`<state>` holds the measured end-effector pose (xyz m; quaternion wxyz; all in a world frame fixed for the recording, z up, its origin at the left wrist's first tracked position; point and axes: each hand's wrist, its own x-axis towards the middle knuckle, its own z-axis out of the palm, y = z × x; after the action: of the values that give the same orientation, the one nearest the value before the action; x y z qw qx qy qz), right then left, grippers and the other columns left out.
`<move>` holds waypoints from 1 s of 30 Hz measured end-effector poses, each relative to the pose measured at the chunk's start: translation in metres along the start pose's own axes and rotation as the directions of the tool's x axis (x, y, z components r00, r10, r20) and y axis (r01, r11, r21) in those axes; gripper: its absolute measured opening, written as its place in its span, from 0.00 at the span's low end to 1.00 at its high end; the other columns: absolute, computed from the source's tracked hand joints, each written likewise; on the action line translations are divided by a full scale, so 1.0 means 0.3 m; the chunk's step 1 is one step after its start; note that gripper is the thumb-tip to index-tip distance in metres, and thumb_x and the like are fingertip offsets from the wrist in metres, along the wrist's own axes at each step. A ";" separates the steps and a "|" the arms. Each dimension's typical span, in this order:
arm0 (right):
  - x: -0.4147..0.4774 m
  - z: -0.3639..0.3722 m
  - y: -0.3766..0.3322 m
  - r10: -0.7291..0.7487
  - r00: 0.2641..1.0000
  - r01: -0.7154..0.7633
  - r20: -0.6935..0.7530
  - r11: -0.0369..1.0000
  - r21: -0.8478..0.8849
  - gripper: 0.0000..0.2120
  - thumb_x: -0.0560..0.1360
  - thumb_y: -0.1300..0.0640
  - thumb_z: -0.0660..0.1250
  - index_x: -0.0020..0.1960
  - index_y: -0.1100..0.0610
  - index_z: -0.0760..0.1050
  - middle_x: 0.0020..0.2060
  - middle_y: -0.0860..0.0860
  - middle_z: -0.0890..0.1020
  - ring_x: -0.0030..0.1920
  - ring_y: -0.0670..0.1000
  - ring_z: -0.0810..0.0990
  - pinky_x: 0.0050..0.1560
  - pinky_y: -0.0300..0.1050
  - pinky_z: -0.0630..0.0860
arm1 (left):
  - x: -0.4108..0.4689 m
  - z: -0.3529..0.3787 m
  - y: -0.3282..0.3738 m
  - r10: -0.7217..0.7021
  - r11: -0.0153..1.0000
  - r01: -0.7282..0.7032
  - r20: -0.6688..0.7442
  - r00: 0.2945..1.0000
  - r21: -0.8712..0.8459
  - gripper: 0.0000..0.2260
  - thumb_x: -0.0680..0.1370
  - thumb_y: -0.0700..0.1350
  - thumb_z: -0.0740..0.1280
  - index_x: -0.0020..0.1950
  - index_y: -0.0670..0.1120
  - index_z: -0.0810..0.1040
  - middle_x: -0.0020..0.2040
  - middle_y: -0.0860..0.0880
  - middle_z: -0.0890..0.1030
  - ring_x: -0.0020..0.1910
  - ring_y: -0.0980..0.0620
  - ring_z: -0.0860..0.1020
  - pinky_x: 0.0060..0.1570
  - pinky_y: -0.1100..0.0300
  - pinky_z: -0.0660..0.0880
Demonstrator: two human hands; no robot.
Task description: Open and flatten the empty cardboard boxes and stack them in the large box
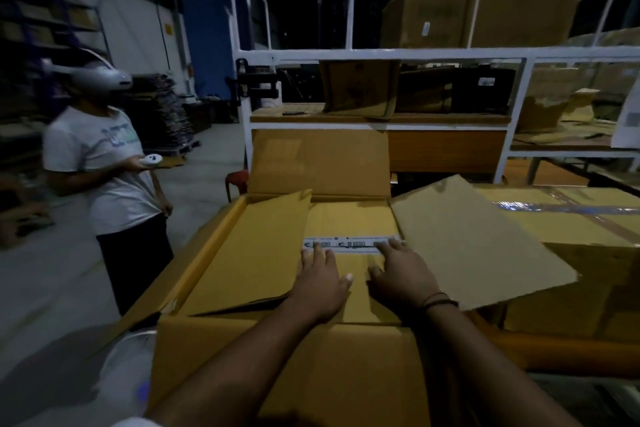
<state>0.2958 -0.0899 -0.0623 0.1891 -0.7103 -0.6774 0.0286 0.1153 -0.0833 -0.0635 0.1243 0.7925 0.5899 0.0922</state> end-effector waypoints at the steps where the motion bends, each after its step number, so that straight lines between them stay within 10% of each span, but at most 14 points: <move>1: 0.022 0.008 -0.050 -0.019 0.999 0.018 0.044 1.000 0.016 0.29 0.81 0.44 0.63 0.79 0.49 0.64 0.78 0.53 0.66 0.78 0.54 0.62 0.77 0.54 0.64 | 0.003 -0.041 -0.026 0.006 1.000 -0.006 -0.010 1.000 0.011 0.33 0.86 0.59 0.52 0.85 0.44 0.45 0.84 0.41 0.37 0.82 0.37 0.37 0.80 0.42 0.44; 9: 0.188 0.142 -0.496 -0.181 0.978 0.170 0.107 0.980 0.109 0.30 0.82 0.43 0.63 0.81 0.51 0.63 0.80 0.56 0.64 0.79 0.55 0.62 0.75 0.55 0.65 | 0.083 -0.387 -0.327 0.097 0.984 -0.050 -0.280 0.955 0.171 0.29 0.86 0.52 0.56 0.84 0.46 0.52 0.85 0.41 0.44 0.83 0.39 0.43 0.80 0.43 0.48; 20: 0.316 0.379 -1.013 -0.310 0.932 0.250 0.188 0.926 0.284 0.27 0.84 0.44 0.56 0.82 0.48 0.58 0.80 0.55 0.63 0.78 0.58 0.62 0.76 0.57 0.63 | 0.167 -0.423 -0.903 -0.106 0.913 0.150 -0.135 0.985 0.378 0.28 0.84 0.55 0.58 0.83 0.51 0.58 0.83 0.42 0.55 0.82 0.35 0.49 0.79 0.39 0.44; 26: 0.366 0.478 -1.078 -0.337 0.916 0.318 0.217 0.941 0.119 0.28 0.83 0.42 0.50 0.80 0.51 0.63 0.77 0.58 0.65 0.77 0.63 0.57 0.77 0.64 0.56 | 0.175 -0.279 -1.092 -0.186 0.973 0.167 -0.115 0.976 -0.158 0.22 0.87 0.54 0.48 0.82 0.58 0.61 0.84 0.49 0.58 0.81 0.41 0.56 0.78 0.42 0.54; 30: 0.384 0.466 -1.066 -0.381 0.906 0.355 0.183 0.921 0.159 0.26 0.83 0.45 0.55 0.79 0.52 0.64 0.75 0.57 0.68 0.75 0.60 0.60 0.76 0.61 0.58 | 0.221 -0.263 -1.106 -0.191 0.973 0.174 -0.106 0.976 -0.150 0.22 0.87 0.56 0.49 0.81 0.59 0.60 0.84 0.50 0.58 0.80 0.40 0.57 0.77 0.39 0.54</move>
<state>-0.0408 0.0579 -0.0688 0.1617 -0.5494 -0.8125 0.1087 -0.1913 0.0776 -0.0898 0.1516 0.7172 0.6588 0.1689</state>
